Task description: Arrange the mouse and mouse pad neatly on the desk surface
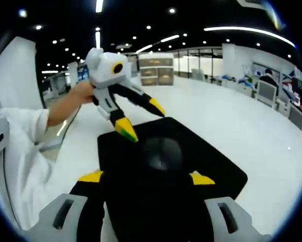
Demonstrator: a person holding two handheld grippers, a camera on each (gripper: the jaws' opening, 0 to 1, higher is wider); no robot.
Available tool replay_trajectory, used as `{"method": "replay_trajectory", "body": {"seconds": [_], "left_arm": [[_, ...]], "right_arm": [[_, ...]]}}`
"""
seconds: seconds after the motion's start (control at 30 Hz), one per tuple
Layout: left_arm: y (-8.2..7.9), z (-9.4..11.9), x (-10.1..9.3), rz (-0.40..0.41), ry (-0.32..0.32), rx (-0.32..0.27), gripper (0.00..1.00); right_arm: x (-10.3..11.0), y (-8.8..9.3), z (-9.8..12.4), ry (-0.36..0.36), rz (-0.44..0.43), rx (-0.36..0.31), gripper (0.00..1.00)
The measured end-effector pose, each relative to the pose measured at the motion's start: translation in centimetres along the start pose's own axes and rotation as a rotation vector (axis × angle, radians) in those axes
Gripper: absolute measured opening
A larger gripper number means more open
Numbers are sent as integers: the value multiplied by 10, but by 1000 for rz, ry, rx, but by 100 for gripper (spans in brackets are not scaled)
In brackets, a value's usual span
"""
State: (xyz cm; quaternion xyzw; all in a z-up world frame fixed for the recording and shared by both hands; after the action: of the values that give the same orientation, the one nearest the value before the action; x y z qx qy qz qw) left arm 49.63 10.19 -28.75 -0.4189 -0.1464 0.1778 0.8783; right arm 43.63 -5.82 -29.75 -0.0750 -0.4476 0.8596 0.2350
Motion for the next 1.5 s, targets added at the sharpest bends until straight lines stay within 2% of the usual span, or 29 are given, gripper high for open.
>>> {"method": "replay_trajectory", "body": {"seconds": [0.23, 0.6, 0.8, 1.13, 1.5], "left_arm": [[3, -8, -3, -5, -9, 16, 56], [4, -15, 6, 30, -29, 6, 57], [5, -16, 11, 43, -50, 9, 56], [7, -20, 14, 66, -68, 21, 56], [7, -22, 16, 68, -67, 24, 55]], "right_arm": [[4, 3, -5, -8, -2, 9, 63], [12, 6, -8, -4, 7, 11, 66], [23, 9, -8, -4, 45, 33, 67], [35, 8, -9, -37, 79, 50, 65], [40, 9, -8, -65, 73, 35, 65]]}}
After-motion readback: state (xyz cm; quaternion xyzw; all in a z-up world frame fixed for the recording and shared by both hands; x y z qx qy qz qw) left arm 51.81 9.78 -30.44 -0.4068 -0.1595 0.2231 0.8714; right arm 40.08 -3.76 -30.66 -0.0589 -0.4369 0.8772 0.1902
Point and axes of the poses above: the point that each gripper's makers call its tool centre point, and the gripper's own axes: z roughly backward along the fingers, x roughly to its left, y roughly out of its underside, the point moved 6 cm from there along z, roughly backward along the fingers, and after that the axes turned 6 degrees about x, right-handed, at the moved point
